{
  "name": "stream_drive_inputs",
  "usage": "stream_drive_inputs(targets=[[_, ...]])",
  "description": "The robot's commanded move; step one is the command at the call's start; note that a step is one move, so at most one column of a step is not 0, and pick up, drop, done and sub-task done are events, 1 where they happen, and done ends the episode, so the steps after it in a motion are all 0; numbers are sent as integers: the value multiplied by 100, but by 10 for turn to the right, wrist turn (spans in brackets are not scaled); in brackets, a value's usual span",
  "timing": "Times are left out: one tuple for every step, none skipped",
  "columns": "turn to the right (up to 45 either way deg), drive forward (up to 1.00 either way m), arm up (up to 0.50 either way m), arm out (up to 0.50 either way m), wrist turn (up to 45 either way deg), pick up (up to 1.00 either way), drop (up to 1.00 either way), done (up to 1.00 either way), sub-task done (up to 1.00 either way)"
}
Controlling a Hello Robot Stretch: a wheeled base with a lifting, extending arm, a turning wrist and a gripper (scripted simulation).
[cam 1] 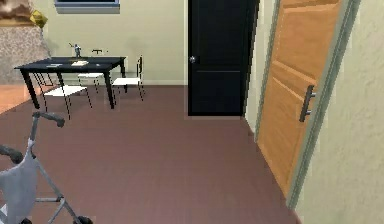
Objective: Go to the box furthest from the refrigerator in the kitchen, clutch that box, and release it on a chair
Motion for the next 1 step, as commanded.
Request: stream_drive_inputs(targets=[[0,20,0,0,0,0,0,0,0]])
